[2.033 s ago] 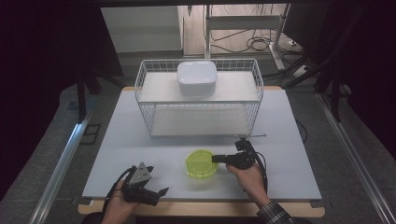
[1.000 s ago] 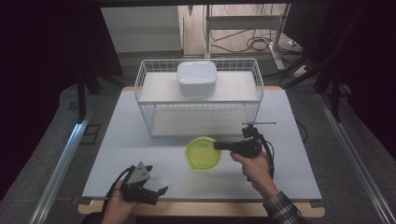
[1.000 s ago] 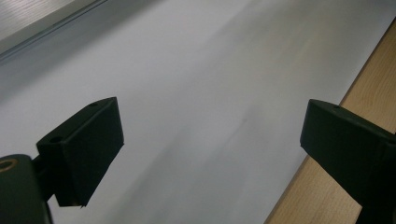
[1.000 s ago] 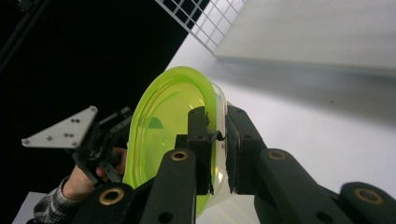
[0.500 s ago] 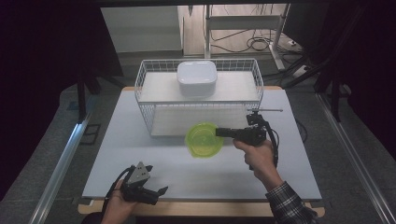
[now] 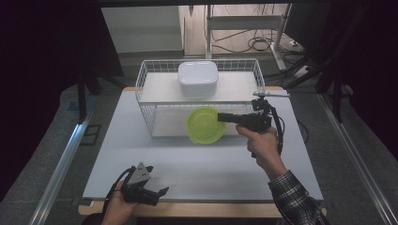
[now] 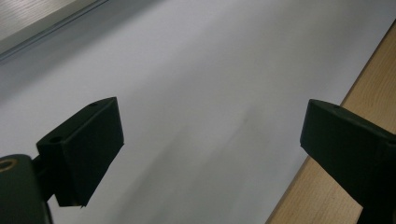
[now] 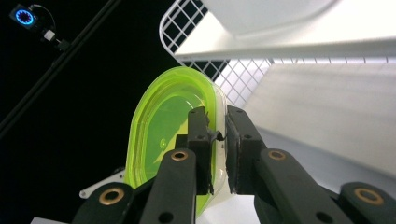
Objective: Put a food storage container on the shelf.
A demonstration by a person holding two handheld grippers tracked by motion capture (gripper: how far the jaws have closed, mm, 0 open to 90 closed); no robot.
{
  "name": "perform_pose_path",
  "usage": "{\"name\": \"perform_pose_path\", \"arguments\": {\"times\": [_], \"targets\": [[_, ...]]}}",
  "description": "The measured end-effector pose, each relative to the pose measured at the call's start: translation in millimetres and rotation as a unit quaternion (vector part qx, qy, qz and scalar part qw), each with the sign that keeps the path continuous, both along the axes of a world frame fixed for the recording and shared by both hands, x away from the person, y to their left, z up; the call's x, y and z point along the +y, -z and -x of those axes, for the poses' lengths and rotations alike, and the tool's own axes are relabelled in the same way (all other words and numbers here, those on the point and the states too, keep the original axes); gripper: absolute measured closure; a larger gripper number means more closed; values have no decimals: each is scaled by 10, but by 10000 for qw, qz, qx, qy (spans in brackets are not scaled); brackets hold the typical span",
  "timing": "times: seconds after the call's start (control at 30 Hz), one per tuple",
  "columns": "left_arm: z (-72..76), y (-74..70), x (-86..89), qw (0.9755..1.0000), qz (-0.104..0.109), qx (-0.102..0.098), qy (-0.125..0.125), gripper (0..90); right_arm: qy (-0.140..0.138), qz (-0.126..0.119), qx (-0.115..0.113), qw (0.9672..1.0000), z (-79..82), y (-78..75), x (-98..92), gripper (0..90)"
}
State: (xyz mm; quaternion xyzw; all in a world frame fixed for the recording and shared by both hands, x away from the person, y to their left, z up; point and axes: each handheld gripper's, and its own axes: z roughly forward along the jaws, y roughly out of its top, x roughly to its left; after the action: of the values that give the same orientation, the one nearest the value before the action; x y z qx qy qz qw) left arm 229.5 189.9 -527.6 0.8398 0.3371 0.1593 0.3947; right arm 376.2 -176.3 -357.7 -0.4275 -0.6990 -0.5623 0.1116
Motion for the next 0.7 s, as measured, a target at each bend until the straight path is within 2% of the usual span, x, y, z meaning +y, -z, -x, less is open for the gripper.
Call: {"name": "perform_pose_path", "arguments": {"times": [0.7], "targets": [[3, -2, 4, 10000, 67, 2, -4, 60, 151, -151, -247, 9995, -206, -504, 93, 815]]}}
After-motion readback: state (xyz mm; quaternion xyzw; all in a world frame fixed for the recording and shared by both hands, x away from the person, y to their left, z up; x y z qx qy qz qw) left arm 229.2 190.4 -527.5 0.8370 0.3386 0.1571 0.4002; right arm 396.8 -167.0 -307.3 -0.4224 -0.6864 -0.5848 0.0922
